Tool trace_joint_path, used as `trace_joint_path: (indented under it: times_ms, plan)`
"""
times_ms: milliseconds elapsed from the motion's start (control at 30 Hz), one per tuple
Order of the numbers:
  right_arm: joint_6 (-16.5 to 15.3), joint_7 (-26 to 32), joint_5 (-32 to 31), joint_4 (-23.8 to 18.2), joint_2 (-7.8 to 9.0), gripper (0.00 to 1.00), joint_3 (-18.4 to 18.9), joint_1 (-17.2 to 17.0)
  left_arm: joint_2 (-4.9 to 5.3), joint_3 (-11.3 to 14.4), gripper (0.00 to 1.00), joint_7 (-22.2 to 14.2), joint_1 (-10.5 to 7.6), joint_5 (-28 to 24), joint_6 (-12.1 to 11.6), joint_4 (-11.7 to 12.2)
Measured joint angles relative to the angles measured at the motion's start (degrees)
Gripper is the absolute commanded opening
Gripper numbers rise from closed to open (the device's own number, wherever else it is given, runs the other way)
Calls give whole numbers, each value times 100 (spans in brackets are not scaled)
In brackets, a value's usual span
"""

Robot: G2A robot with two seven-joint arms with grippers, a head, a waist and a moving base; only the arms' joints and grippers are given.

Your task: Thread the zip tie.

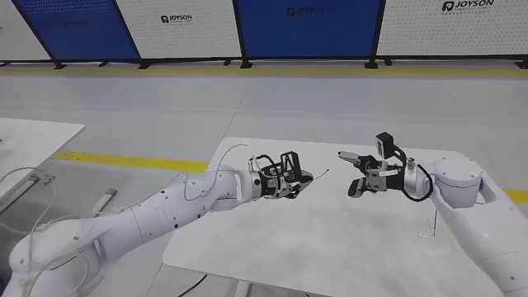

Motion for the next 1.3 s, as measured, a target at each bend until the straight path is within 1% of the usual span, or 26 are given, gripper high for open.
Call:
trace_joint_path:
  times_ms: [67,100,133,167,267,300,333,367,400,467,500,533,567,633,700,1000,1033,1067,1100,1133,1167,1267,1300]
  plan:
    - [0,0,0,0,1,100,0,0,46,0,0,-283,34,-332,0,-96]
    - [0,0,0,0,1,100,0,0,84,0,0,-448,30,-589,0,-163]
    - [0,0,0,0,0,100,0,0,118,0,0,-538,14,-805,0,-222]
    - [0,0,0,0,0,100,0,0,153,0,0,-601,-15,-1029,0,-288]
    - [0,0,0,0,1,100,0,0,272,0,0,-816,-220,-1914,0,-535]
    - [0,0,0,0,1,100,0,0,318,0,0,-996,-316,-2278,0,-613]
    - [0,0,0,0,1,100,0,0,351,0,0,-1160,-385,-2546,0,-638]
    - [0,0,0,0,1,100,0,0,380,0,0,-1379,-445,-2835,0,-652]
    - [0,0,0,0,0,100,0,0,407,0,0,-1686,-531,-3266,0,-653]
    - [0,0,0,0,1,100,0,0,429,0,0,-2160,-646,-3962,0,-633]
    - [0,0,0,0,1,100,0,0,432,-2,0,-2475,-709,-4341,0,-638]
    - [0,0,0,0,1,100,0,0,433,-3,0,-2627,-725,-4522,0,-641]
    - [0,0,0,0,1,100,0,0,433,-3,0,-2668,-726,-4596,0,-643]
    - [0,0,0,0,1,100,0,0,432,-3,0,-2545,-721,-4484,0,-643]
    - [0,0,0,0,1,100,0,0,432,-3,0,-2504,-719,-4434,0,-643]
    - [0,0,0,0,1,100,0,0,432,-3,0,-2512,-720,-4440,0,-643]
    - [0,0,0,0,1,100,0,0,431,-3,0,-2518,-713,-4448,0,-643]
    - [0,0,0,0,1,100,0,0,427,-7,0,-2604,-667,-4537,0,-634]
    - [0,0,0,0,1,100,0,0,421,-17,0,-2773,-640,-4706,0,-622]
    - [0,0,0,0,1,100,0,0,412,-35,0,-3037,-634,-4963,0,-609]
    - [0,0,0,0,1,100,0,0,400,-69,0,-3493,-660,-5373,0,-568]
    - [0,0,0,0,1,100,0,0,369,-195,0,-4535,-766,-6247,0,-411]
    - [0,0,0,0,1,100,0,0,350,-265,0,-4984,-803,-6623,0,-320]
